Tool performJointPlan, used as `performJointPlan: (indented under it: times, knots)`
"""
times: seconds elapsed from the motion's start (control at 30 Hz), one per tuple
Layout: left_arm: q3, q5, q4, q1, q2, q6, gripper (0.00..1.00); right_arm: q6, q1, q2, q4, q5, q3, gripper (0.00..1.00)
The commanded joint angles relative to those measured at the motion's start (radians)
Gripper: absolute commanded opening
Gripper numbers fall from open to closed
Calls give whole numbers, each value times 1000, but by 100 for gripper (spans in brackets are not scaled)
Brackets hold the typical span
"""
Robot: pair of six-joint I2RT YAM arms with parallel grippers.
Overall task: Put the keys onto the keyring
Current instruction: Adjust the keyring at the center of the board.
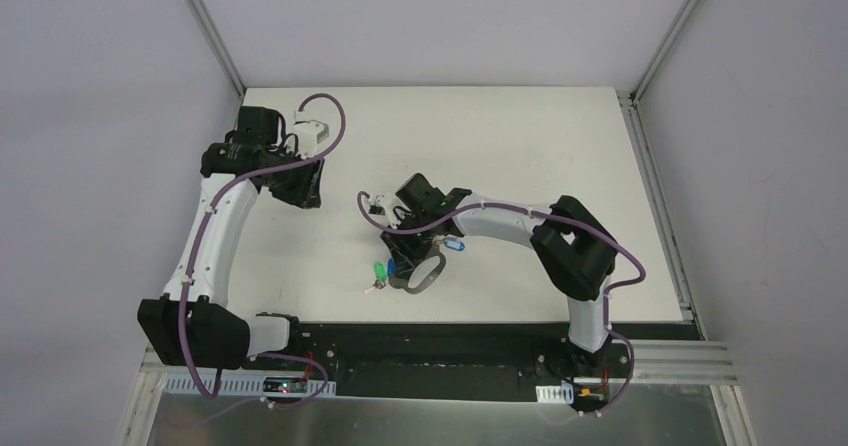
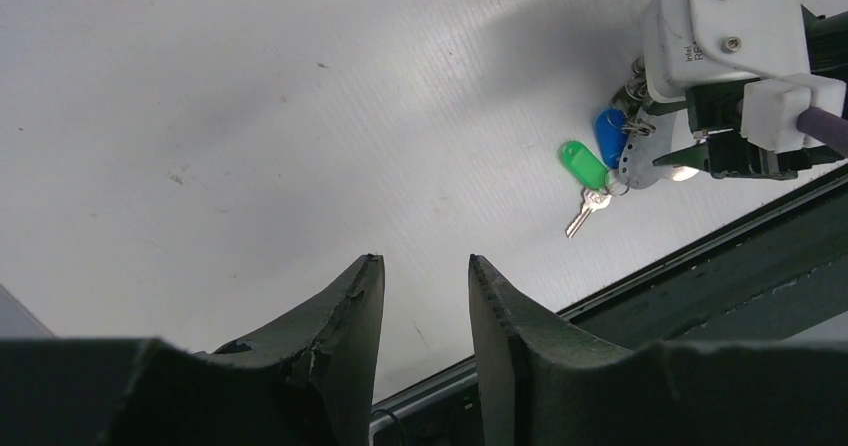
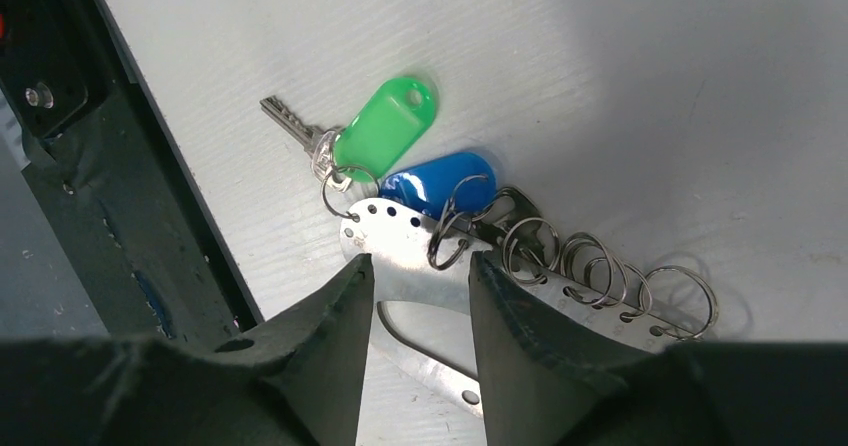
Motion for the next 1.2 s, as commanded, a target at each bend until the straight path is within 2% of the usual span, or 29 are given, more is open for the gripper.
performJointPlan:
  times: [0.0,0.27,0.57,1.17]
  knots:
    - [34,-28,-23,14,-33,-6,38,-3,-3,-89,-3,-24,18,43]
    - [41,-45,-21,13,-25,-17,38,8,-2,-126,-18,-66,-24,45]
    - [52,-50,-28,13,-5,-22,38,44,2,-74,9,-130,-50,45]
    - [45,-45,-23,13,-5,-19,38,58,-3,6,18,-120,4,45]
